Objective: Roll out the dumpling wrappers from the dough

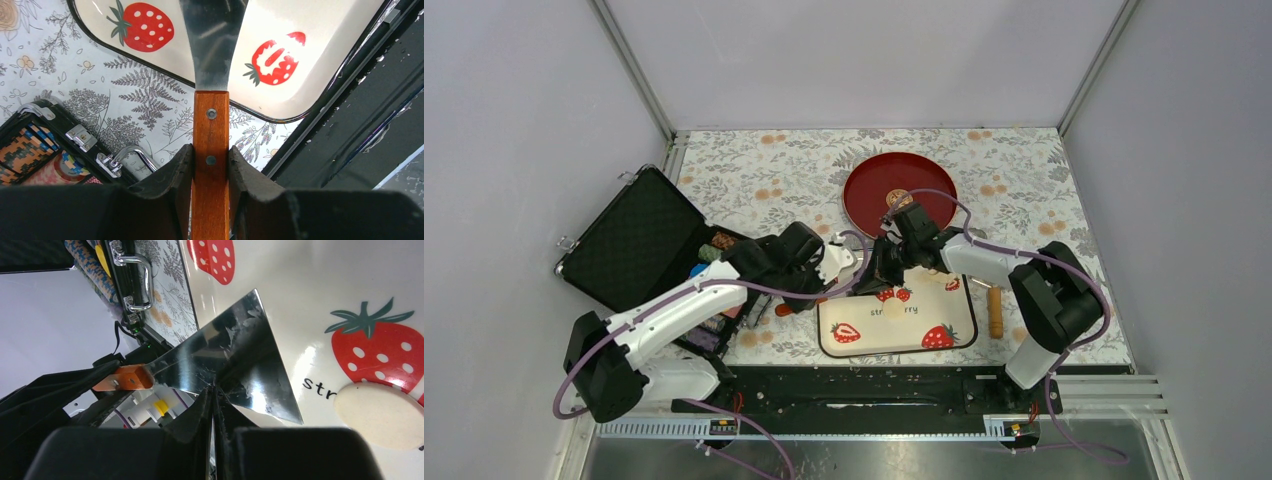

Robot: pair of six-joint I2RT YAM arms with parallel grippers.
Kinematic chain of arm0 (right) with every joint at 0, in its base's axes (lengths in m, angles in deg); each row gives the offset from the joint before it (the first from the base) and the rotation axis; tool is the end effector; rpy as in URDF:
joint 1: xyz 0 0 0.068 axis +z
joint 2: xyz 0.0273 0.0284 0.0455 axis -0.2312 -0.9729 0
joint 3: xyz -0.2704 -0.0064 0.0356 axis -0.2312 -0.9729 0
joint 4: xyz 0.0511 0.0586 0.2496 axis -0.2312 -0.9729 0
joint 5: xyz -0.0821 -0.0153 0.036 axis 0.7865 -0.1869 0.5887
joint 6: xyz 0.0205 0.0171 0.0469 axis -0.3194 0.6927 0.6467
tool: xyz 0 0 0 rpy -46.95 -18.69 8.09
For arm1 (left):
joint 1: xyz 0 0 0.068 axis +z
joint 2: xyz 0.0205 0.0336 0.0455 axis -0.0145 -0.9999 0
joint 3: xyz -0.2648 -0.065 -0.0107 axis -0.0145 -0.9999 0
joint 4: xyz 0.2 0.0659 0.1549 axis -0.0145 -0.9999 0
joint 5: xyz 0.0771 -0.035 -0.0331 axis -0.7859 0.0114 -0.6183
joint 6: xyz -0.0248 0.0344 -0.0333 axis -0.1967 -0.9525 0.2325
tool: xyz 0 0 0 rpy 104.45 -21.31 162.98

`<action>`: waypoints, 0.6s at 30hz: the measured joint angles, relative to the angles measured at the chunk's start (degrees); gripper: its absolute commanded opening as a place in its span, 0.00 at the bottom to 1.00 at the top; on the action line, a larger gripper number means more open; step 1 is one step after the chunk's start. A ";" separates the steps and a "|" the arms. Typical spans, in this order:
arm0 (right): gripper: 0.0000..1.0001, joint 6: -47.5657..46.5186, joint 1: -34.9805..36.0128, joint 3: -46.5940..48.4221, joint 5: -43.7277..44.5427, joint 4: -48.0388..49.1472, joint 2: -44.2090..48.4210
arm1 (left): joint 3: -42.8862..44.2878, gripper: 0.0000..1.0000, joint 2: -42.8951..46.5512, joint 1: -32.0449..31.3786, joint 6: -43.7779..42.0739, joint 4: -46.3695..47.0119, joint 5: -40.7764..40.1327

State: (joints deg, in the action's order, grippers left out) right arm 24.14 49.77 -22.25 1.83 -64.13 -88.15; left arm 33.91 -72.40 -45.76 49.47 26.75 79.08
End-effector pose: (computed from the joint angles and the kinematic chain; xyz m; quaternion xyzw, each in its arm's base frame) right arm 0.2589 0.2165 0.1779 -0.0019 0.8980 0.4366 0.0545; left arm 0.1559 -0.1705 0.2612 0.4861 0.8418 -0.1190 0.2022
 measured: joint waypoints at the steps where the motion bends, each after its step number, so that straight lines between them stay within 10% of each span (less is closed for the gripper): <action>1: 0.09 -0.02 0.04 0.00 0.00 -0.24 -0.15 | -0.02 0.00 0.37 0.00 -0.02 0.13 -0.09; 18: 0.51 -6.34 -3.48 6.01 1.81 -12.48 10.73 | -1.03 0.00 2.86 0.00 -3.54 -0.02 -1.01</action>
State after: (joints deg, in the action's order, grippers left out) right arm 17.80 46.30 -16.24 3.64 -76.61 -77.42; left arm 32.88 -69.54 -45.76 45.93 26.73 78.07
